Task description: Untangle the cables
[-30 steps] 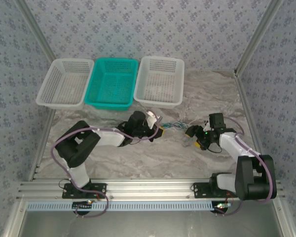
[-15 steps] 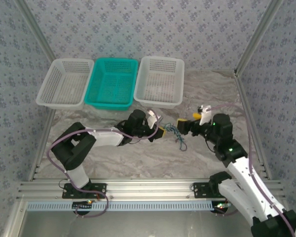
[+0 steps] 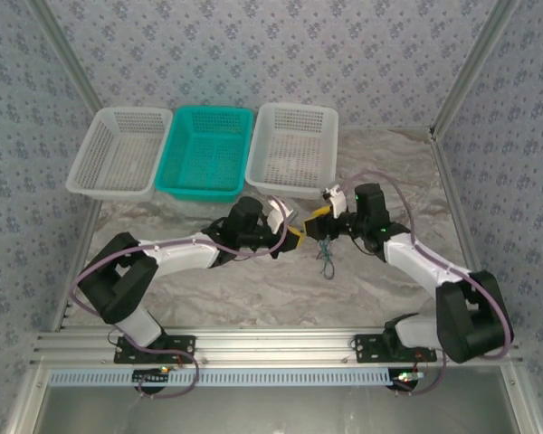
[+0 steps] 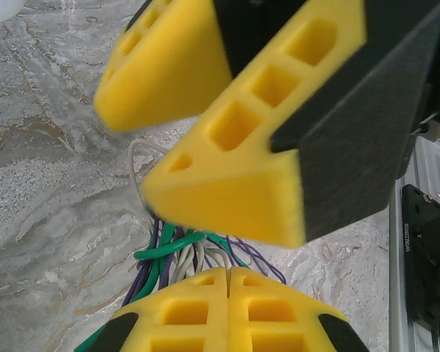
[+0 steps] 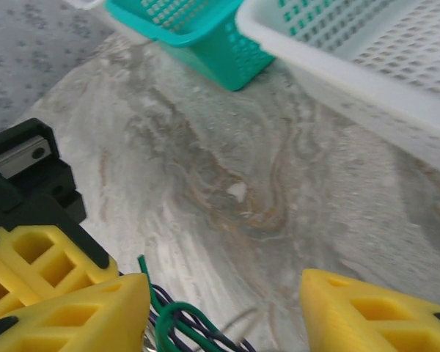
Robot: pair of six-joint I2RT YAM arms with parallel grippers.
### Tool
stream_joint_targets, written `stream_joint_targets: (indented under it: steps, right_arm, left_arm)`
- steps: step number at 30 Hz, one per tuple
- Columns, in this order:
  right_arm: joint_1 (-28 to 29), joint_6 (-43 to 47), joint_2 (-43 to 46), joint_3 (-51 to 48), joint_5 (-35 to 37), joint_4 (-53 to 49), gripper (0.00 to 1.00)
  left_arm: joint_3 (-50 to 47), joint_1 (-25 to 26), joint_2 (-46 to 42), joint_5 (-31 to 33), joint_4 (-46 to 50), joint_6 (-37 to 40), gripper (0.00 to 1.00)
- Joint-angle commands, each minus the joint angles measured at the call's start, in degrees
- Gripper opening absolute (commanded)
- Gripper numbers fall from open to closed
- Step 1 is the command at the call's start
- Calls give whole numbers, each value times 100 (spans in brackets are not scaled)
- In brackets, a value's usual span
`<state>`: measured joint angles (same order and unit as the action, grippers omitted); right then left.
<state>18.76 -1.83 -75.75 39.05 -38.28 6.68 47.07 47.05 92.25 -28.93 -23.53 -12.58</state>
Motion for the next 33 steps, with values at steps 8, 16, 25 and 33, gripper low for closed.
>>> stream_joint_targets:
  steps: [8,16,25,33]
  right_arm:
    - [-2,-487,-928,353,-919,201,34]
    - [-326,-1269,-684,-277,-180,881,0]
    - [-644,-1864,-438,-747,1102,706,0]
    - [-586,-2053,157,-833,1421,389,9]
  left_arm:
    - [-223,57,-346,338,-101,104,0]
    - [-334,10,-522,1484,313,20,0]
    - [-421,-46,-438,2255,581,-158,0]
    - [-466,-93,-329,1814,303,-289,0]
